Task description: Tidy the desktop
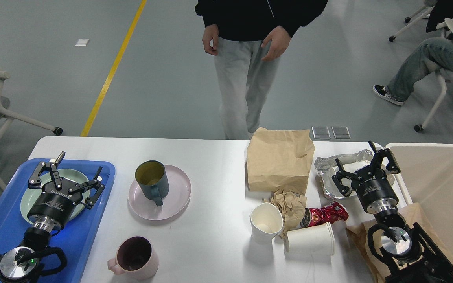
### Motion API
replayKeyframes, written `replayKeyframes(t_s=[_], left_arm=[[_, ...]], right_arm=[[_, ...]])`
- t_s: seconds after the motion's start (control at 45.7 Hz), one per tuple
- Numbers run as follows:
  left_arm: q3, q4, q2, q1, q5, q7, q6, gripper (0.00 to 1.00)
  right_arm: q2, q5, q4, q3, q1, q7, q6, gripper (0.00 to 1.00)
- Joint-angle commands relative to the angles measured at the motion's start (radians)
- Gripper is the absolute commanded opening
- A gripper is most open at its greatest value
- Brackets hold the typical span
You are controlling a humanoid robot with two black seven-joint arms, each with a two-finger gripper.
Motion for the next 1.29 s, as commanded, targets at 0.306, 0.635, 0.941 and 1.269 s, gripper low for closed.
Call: replayKeyframes(t_s=[0.306,0.635,0.941,1.269], left_arm=[[0.000,-0.006,0.003,-0.009,0.000,0.001,0.014,0.96],[0.159,-0.046,0.149,-0.011,-0.012,-0.015,0.012,0.96],[0.717,-0.118,0.543,-0.233,-0.098,-0.144,-0.014,0.96],[1.526,-0.117,0.698,-0.872,-0.100,-0.167,-0.015,0.96]], right_arm=[[0.000,0.000,0.000,0.000,0.000,0.000,0.000,1.00],[0.000,0.000,0.000,0.000,0.000,0.000,0.000,1.00],[0.000,0.000,0.000,0.000,-0.002,0.000,0.000,1.00],[0.000,0.000,0.000,0.000,0.000,0.000,0.000,1.00]])
